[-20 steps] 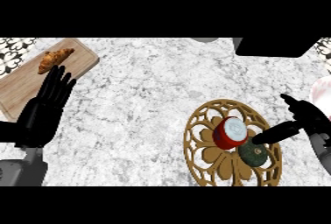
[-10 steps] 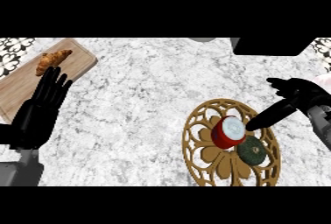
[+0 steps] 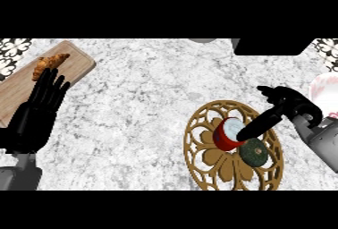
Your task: Pick the can from the placemat and place it in the bowl
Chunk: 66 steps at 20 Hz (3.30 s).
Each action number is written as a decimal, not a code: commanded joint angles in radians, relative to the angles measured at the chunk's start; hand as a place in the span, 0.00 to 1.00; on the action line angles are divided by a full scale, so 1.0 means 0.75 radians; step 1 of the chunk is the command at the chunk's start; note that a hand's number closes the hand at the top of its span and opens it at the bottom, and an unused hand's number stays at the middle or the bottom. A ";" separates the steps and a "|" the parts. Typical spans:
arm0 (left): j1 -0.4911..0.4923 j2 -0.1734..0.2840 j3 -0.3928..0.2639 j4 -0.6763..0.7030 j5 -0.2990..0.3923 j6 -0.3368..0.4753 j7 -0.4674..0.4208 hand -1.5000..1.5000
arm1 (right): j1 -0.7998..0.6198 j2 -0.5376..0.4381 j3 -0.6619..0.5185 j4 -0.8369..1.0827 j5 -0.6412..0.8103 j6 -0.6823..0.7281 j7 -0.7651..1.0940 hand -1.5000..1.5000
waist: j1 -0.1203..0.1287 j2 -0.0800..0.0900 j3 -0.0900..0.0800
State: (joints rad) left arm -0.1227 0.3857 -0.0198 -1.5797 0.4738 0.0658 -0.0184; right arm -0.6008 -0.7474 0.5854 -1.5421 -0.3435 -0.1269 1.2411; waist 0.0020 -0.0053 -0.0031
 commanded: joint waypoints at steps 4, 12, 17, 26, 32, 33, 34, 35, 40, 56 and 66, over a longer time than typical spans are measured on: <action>0.011 -0.043 0.014 0.069 -0.019 -0.023 -0.077 0.50 | -0.018 0.089 0.113 -0.056 0.190 -0.208 0.327 0.00 | -0.008 0.003 0.000; -0.051 -0.048 0.029 0.075 -0.029 -0.003 -0.021 0.50 | 0.044 0.122 0.151 -0.050 0.302 -0.213 0.287 0.00 | -0.013 0.005 0.002; -0.008 -0.041 0.027 0.032 -0.019 -0.038 0.002 0.50 | 0.071 0.112 0.110 -0.032 0.241 -0.146 0.272 0.00 | -0.009 0.003 0.002; -0.035 -0.089 0.002 0.056 -0.083 -0.005 -0.011 0.50 | 0.110 0.259 0.159 0.139 0.322 -0.194 0.177 0.00 | -0.005 0.008 0.003; -0.015 -0.054 0.038 -0.018 -0.037 -0.040 0.047 0.50 | 0.018 0.219 0.196 0.261 0.290 0.028 0.057 1.00 | 0.023 0.009 0.004; 0.037 -0.044 0.036 -0.088 -0.030 -0.048 0.062 0.50 | 0.008 0.214 0.200 0.237 0.298 0.021 0.081 1.00 | 0.026 0.005 0.004; -0.043 -0.043 0.046 -0.019 -0.046 -0.028 0.073 0.50 | -0.013 0.264 0.245 0.233 0.336 -0.012 0.116 1.00 | 0.015 0.008 0.003; -0.088 -0.092 0.023 0.049 -0.070 -0.005 0.046 0.50 | -0.004 0.255 0.243 0.272 0.327 0.021 0.051 1.00 | 0.006 0.012 0.003; 0.047 -0.065 0.077 0.017 -0.029 -0.101 -0.012 0.50 | 0.026 0.203 0.223 0.223 0.337 0.058 0.020 1.00 | 0.007 0.007 0.003; 0.156 -0.071 0.120 -0.047 -0.029 -0.047 -0.018 0.50 | 0.506 -0.783 0.339 -0.377 0.784 -0.179 -1.624 1.00 | -0.116 -0.021 0.010; 0.140 -0.073 0.125 -0.030 -0.067 -0.027 -0.024 0.50 | 0.743 -1.145 -0.108 -0.230 0.287 -0.540 -1.896 1.00 | -0.142 -0.019 0.005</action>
State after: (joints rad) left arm -0.0191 0.3462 0.0838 -1.6094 0.4379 0.0407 -0.0229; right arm -0.0953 -1.5189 0.6158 -1.7659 0.0002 -0.4592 -0.1017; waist -0.1069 -0.0226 0.0020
